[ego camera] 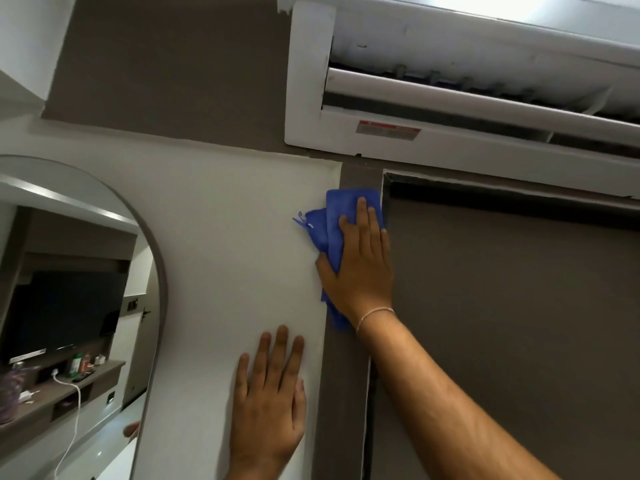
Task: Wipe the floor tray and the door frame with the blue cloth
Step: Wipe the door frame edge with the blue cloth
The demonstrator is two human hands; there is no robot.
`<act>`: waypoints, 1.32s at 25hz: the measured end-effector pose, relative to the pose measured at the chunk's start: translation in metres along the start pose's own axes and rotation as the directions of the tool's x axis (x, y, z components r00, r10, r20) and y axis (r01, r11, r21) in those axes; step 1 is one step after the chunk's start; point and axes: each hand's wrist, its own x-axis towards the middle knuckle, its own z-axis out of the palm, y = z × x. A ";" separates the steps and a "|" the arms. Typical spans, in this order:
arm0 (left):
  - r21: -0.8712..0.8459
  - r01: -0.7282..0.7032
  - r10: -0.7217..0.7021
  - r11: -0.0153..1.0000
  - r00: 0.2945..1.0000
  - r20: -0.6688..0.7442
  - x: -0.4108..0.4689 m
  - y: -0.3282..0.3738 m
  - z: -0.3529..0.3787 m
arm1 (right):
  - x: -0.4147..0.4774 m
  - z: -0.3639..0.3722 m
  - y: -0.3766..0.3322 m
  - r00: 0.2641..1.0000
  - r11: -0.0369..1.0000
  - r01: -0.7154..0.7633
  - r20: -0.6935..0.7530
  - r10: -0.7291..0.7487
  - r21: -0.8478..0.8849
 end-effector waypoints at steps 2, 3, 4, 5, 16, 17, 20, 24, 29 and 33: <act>0.005 0.004 -0.004 1.000 1.000 0.000 0.000 0.000 0.001 | 0.015 -0.002 -0.003 0.999 1.000 0.007 -0.051 -0.006 0.023; 0.002 0.004 -0.004 1.000 1.000 -0.003 0.000 0.000 0.002 | 0.022 -0.005 -0.004 0.997 1.000 0.021 -0.075 -0.020 0.015; -0.004 0.002 -0.002 1.000 1.000 -0.005 -0.001 0.000 0.003 | 0.029 -0.007 -0.004 0.995 0.999 0.037 -0.092 -0.037 -0.003; -0.011 0.000 0.000 1.000 1.000 -0.005 -0.002 0.000 0.003 | 0.037 -0.009 -0.003 0.994 0.999 0.049 -0.100 -0.051 -0.023; -0.091 0.021 -0.022 0.996 1.000 -0.015 -0.005 0.002 0.002 | -0.052 0.011 0.007 0.990 0.989 0.133 -0.035 -0.136 -0.064; -0.089 0.016 -0.018 0.996 1.000 -0.022 -0.008 0.002 0.001 | -0.072 0.014 0.009 0.989 0.988 0.144 -0.027 -0.146 -0.064; -0.090 0.025 -0.027 0.996 0.999 -0.017 -0.009 0.002 -0.001 | -0.134 0.028 0.010 0.987 0.983 0.162 0.000 -0.163 -0.081; -0.052 0.063 -0.064 0.997 0.998 -0.012 -0.005 0.006 0.004 | -0.221 0.048 0.018 0.979 0.974 0.204 0.041 -0.201 -0.094; 0.064 0.037 -0.031 0.997 0.996 -0.084 -0.004 0.003 0.004 | -0.333 0.069 0.029 0.930 0.943 0.323 0.209 -0.303 -0.073; 0.006 0.062 -0.061 0.998 0.997 -0.036 -0.001 0.006 -0.003 | -0.437 0.080 0.044 0.810 0.855 0.517 0.342 -0.477 -0.032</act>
